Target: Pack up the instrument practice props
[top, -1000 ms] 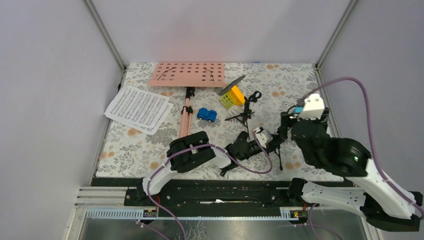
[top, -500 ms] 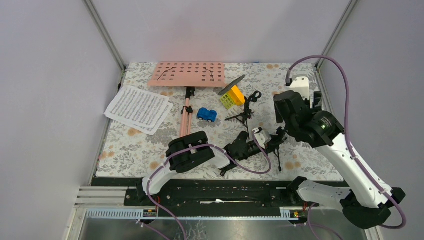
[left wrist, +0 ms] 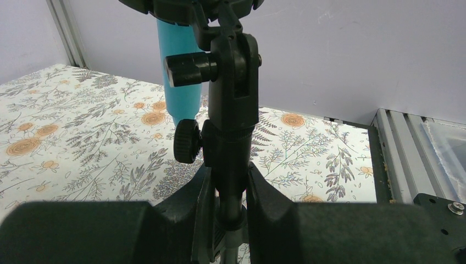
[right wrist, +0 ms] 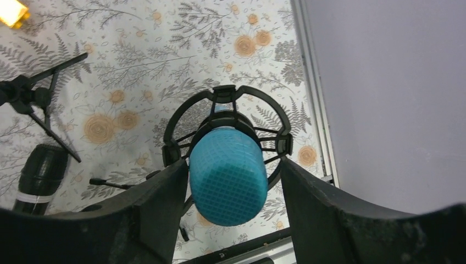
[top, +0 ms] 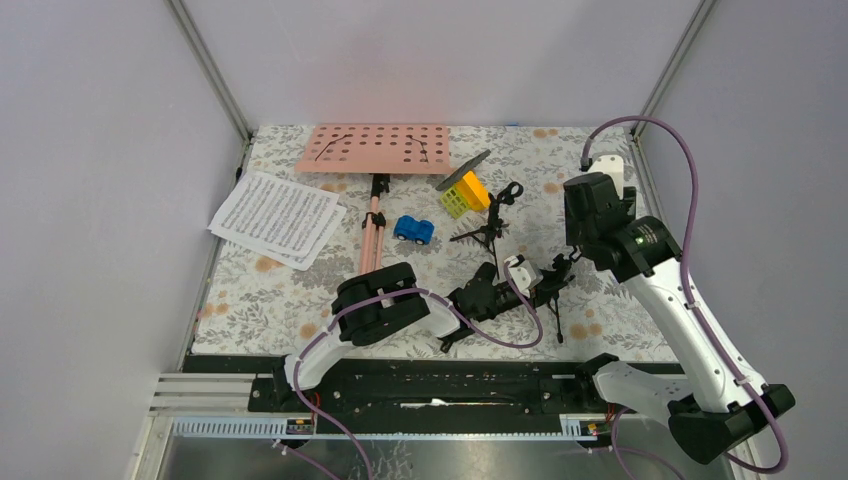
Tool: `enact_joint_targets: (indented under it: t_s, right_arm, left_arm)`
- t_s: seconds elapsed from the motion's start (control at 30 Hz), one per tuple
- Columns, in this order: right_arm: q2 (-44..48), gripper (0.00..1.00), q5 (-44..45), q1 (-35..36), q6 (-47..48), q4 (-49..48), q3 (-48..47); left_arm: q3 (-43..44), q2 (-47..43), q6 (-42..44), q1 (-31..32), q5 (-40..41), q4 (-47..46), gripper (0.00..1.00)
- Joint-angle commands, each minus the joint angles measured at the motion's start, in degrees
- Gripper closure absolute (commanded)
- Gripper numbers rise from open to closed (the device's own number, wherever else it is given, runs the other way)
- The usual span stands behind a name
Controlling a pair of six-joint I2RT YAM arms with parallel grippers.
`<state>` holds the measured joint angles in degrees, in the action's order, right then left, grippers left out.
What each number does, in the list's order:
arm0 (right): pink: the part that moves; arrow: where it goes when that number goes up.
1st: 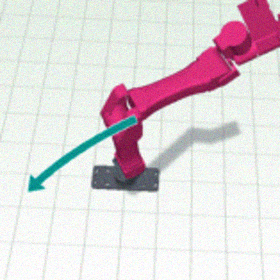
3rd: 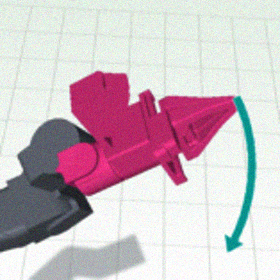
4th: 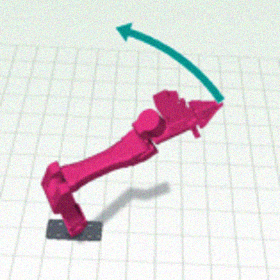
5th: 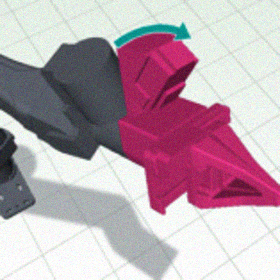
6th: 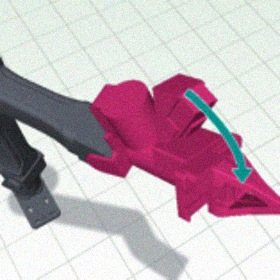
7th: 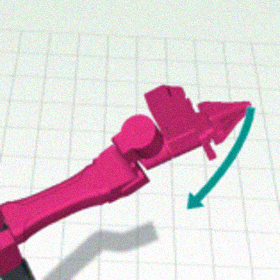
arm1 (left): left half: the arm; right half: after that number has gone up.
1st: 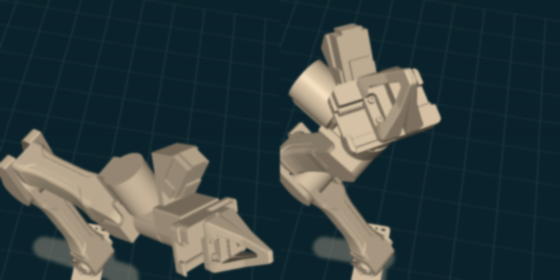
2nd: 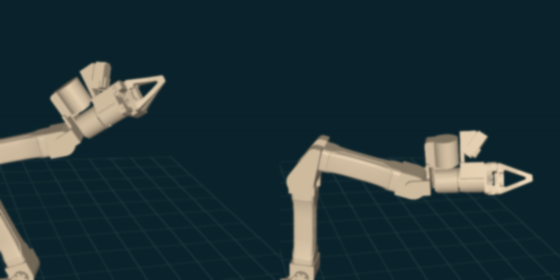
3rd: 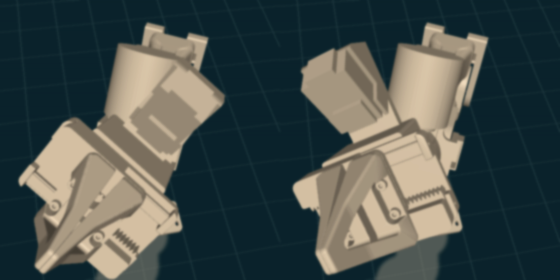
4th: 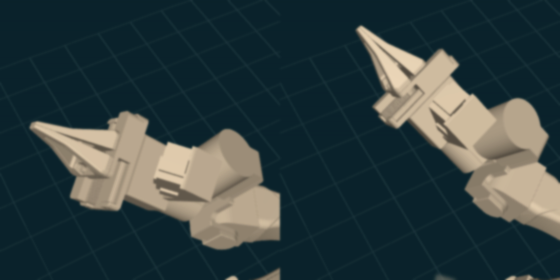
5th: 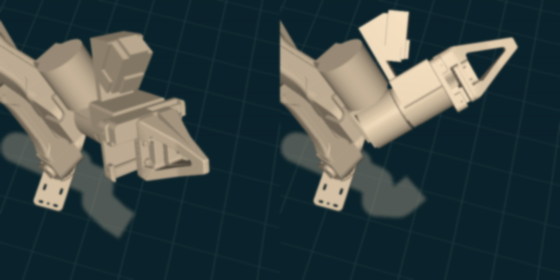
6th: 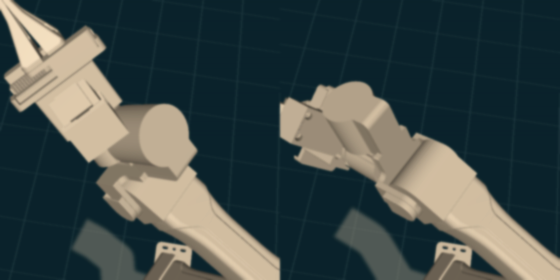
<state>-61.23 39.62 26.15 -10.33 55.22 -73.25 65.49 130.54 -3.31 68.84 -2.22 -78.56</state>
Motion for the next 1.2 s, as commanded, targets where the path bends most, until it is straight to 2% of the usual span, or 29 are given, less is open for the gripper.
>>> enact_joint_targets:
  t_s: [0.0,0.23,0.33,0.4,0.57,0.87,1.17]
  right_arm:
    - [1.2,0.33,-4.2,-1.35,0.36,-2.61,0.34]
    - [1.84,0.36,-4.61,-1.76,-0.11,-3.45,1.99]
    - [1.75,0.41,-5.42,-1.87,-0.19,-3.46,2.39]
    - [1.88,0.46,-5.95,-1.81,-0.26,-3.45,2.09]
    - [2.65,0.67,-5.65,-1.81,0.66,-3.22,-0.72]
    - [0.84,0.8,-8.81,-1.87,3.31,0.35,-14.58]
    - [-1.65,0.86,-14.01,-1.81,5.15,6.6,-28.69]
  left_arm:
    - [-0.7,-1.41,-1.07,0.69,-1.91,1.02,1.0]
    - [-0.38,-1.04,-1.47,0.68,-2.0,0.74,1.0]
    - [-0.31,-0.75,-1.9,0.68,-2.04,0.4,1.0]
    - [-0.34,-0.56,-1.96,0.68,-2.11,0.24,1.0]
    - [-0.18,-0.33,-1.72,0.68,-1.89,0.54,1.0]
    - [1.67,-0.03,-1.62,0.68,-1.4,3.62,1.0]
    - [1.66,0.21,-2.23,0.68,-1.9,3.33,1.0]
